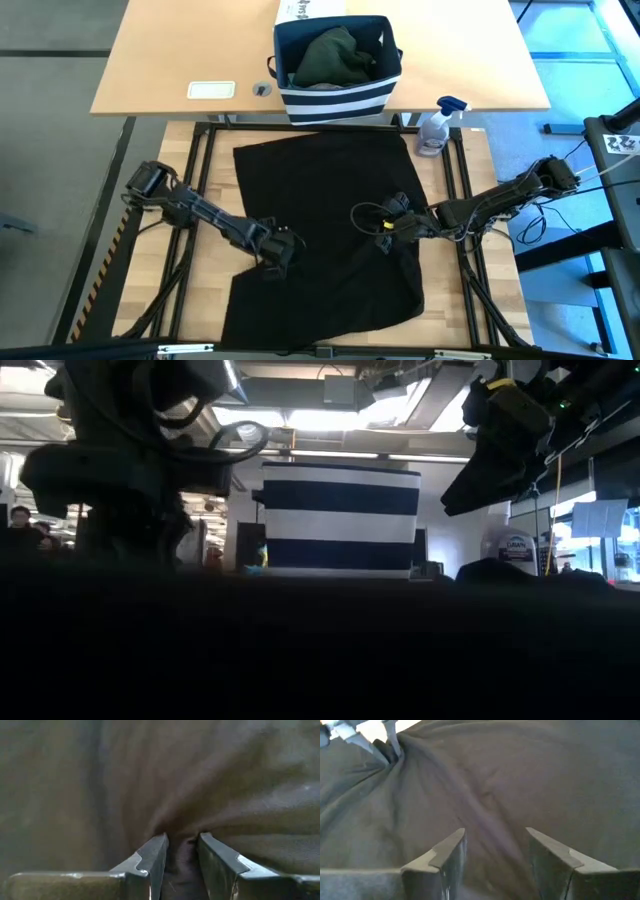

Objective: Fold Laundry from Bin
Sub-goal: Fold the black shirt

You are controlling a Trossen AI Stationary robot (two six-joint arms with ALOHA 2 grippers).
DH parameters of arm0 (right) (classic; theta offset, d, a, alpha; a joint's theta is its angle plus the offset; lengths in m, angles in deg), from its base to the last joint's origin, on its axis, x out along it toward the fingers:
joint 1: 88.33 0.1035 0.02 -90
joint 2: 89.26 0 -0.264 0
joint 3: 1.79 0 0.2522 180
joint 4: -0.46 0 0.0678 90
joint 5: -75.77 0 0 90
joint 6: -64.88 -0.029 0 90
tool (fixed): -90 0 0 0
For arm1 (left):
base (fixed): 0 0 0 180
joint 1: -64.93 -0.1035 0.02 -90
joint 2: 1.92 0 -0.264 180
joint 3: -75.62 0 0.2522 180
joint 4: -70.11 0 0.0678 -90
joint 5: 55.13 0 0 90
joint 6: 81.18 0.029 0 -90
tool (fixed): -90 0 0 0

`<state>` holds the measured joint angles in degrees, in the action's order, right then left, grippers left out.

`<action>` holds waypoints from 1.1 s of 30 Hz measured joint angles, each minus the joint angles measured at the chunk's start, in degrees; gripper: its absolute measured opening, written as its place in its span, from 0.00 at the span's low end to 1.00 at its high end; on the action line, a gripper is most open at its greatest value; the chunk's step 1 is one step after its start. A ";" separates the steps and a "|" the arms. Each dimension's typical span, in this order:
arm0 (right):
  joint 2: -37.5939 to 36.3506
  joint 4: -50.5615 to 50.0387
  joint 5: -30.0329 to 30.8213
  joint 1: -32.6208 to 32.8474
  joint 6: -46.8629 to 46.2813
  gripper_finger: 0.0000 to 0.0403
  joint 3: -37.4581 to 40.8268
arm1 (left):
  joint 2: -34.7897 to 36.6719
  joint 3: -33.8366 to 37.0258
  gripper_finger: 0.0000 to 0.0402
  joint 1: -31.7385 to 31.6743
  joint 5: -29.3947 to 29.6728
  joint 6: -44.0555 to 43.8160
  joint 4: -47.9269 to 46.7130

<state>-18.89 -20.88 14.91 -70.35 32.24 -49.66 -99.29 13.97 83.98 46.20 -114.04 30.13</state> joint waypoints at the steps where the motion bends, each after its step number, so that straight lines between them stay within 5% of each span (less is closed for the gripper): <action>1: 0.00 0.00 0.61 0.00 0.15 0.49 0.00 | 0.92 1.26 0.27 -0.64 -0.12 -0.01 -0.17; 10: 0.00 -2.53 4.30 -0.97 1.64 0.49 0.00 | 10.42 11.23 0.27 -5.66 -0.40 0.02 -1.18; 17: 0.00 -6.16 1.69 -5.99 1.15 0.49 0.00 | 18.61 16.17 0.27 -7.54 -3.15 -1.34 -2.35; 21: 0.00 -6.27 0.73 -6.54 1.45 0.49 0.00 | 23.53 14.35 0.27 -5.06 -4.95 -1.51 -2.17; 33: -0.46 -19.31 -4.62 -2.02 -13.26 0.49 0.00 | 26.77 1.98 0.27 2.65 8.07 3.42 2.53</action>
<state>-19.35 -40.19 10.30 -72.37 18.98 -49.66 -72.52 15.95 86.63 54.27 -110.62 32.66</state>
